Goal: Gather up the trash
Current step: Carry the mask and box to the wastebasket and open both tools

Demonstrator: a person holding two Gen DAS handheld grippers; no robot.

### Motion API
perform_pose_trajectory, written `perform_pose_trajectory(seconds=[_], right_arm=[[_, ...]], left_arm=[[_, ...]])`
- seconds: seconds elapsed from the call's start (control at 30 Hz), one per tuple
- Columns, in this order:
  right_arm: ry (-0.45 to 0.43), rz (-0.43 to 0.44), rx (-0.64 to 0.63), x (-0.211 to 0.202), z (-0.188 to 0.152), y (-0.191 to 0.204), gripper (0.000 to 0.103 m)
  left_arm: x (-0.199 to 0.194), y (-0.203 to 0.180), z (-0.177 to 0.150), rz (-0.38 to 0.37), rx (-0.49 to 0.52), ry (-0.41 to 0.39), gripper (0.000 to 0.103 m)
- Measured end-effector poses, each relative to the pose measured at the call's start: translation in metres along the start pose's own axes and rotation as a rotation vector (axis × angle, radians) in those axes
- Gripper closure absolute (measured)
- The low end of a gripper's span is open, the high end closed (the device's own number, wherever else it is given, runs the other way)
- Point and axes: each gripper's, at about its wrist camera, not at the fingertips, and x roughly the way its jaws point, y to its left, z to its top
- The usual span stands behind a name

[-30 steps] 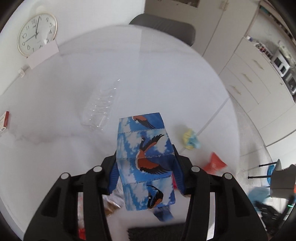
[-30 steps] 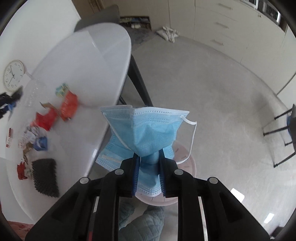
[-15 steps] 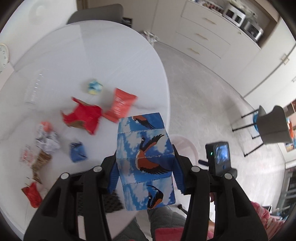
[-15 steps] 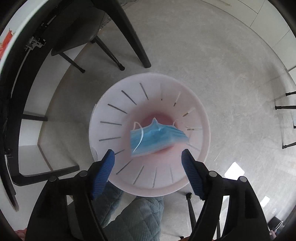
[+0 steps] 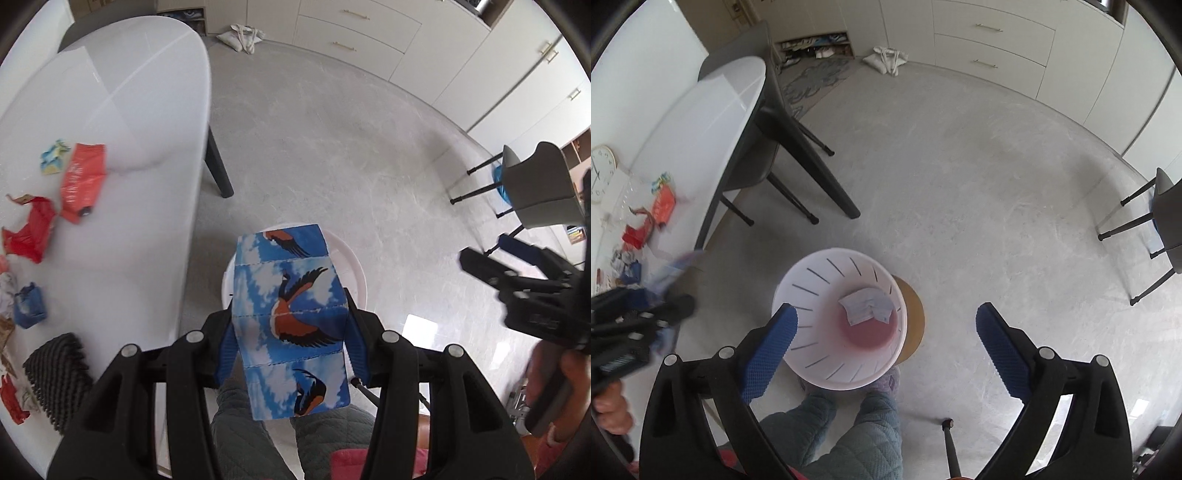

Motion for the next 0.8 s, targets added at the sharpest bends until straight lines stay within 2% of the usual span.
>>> perform_pose_trajectory(seconds=[0.2, 0.27, 0.33, 0.43, 0.6, 0.8], right_arm=[[-0.011, -0.003, -0.031, -0.009, 0.001, 0.0, 0.006], [-0.004, 0.002, -0.029, -0.01, 0.001, -0.002, 0.006], [-0.002, 0.006, -0.026, -0.01, 0.001, -0.003, 0.006], [-0.007, 0.009, -0.026, -0.013, 0.003, -0.004, 0.006], [-0.031, 0.018, -0.039, -0.026, 0.008, 0.003, 0.006], [-0.111, 0.059, -0.089, -0.063, 0.018, 0.031, 0.006]], left_arm=[[0.045, -0.013, 0.013, 0.014, 0.0, 0.055, 0.054], [0.049, -0.016, 0.015, 0.011, 0.001, 0.058, 0.044], [0.046, -0.018, 0.017, 0.03, 0.011, 0.039, 0.026], [0.033, -0.019, 0.02, 0.038, 0.015, -0.001, 0.018], [-0.005, 0.0, 0.027, 0.033, -0.043, -0.052, 0.017], [-0.082, 0.037, 0.024, 0.032, -0.142, -0.177, 0.008]])
